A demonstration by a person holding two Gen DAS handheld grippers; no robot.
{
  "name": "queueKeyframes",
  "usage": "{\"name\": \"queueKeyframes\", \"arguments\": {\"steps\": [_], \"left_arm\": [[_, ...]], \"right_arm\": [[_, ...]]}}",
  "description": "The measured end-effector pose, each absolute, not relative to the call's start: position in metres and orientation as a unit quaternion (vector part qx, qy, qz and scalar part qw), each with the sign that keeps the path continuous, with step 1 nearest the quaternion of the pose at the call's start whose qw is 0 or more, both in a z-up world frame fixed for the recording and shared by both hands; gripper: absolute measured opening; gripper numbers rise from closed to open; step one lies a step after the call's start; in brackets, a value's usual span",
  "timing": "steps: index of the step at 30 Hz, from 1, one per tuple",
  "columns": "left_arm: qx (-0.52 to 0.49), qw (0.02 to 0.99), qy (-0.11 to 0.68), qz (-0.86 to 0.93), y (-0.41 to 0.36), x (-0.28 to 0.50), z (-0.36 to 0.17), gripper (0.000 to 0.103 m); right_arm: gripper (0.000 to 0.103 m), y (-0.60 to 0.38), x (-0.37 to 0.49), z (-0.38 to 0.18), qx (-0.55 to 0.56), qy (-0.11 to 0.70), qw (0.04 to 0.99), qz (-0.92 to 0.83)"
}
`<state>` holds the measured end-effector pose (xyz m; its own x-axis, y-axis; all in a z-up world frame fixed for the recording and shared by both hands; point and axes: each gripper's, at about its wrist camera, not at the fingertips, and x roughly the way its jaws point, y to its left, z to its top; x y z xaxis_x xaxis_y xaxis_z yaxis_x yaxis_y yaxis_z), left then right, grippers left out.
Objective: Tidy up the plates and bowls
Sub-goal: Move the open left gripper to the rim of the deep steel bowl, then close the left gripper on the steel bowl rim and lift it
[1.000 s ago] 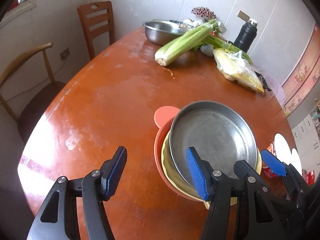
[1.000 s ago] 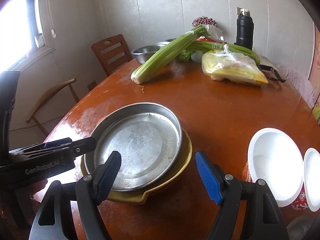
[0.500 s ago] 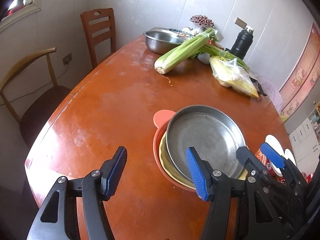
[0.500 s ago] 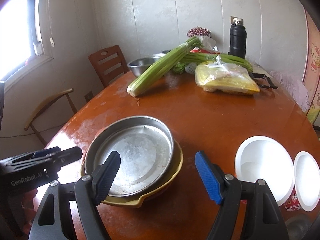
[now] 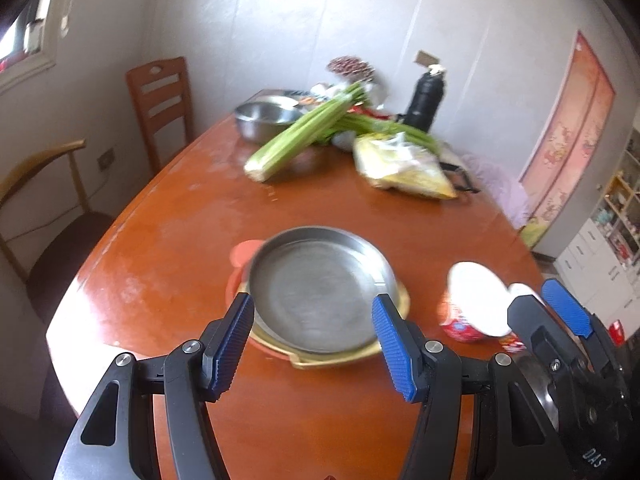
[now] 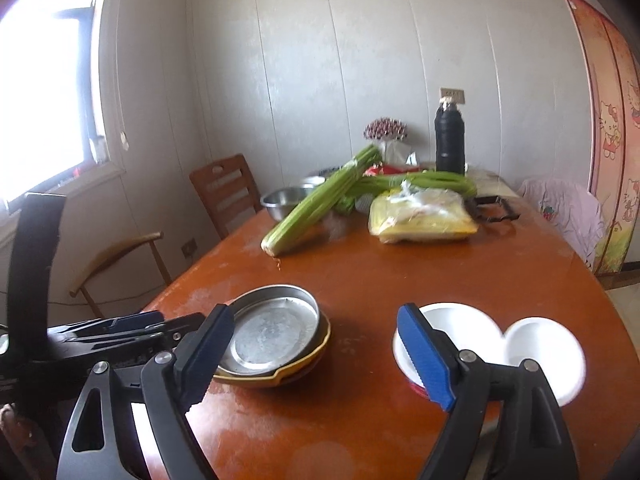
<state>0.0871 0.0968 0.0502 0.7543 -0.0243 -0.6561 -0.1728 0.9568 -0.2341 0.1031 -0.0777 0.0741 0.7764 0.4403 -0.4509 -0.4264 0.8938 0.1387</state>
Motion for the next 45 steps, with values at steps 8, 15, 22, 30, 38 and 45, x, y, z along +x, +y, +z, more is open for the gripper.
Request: {"name": "queueKeyframes", "arguments": {"steps": [8, 15, 22, 30, 38, 45], "left_arm": [[-0.114, 0.929, 0.351, -0.020, 0.037, 0.078, 0.065, 0.063], [-0.082, 0.925, 0.365, -0.064, -0.015, 0.074, 0.066, 0.063], [-0.052, 0.918, 0.381, -0.093, -0.058, 0.077, 0.063, 0.063], [-0.031, 0.907, 0.405, -0.109, -0.088, 0.085, 0.052, 0.063], [-0.031, 0.891, 0.439, -0.109, -0.095, 0.097, 0.031, 0.063], [-0.042, 0.878, 0.466, -0.098, -0.098, 0.105, 0.010, 0.063]], "right_arm": [[0.085, -0.125, 0.075, 0.092, -0.004, 0.200, 0.963, 0.181], [0.085, -0.179, 0.067, 0.090, 0.001, 0.236, 0.961, 0.145], [0.086, -0.224, 0.053, 0.086, -0.008, 0.245, 0.962, 0.121], [0.094, -0.257, 0.046, 0.077, 0.006, 0.258, 0.958, 0.128], [0.097, -0.275, 0.061, 0.046, 0.024, 0.324, 0.936, 0.133], [0.097, -0.276, 0.075, 0.017, 0.028, 0.369, 0.919, 0.137]]}}
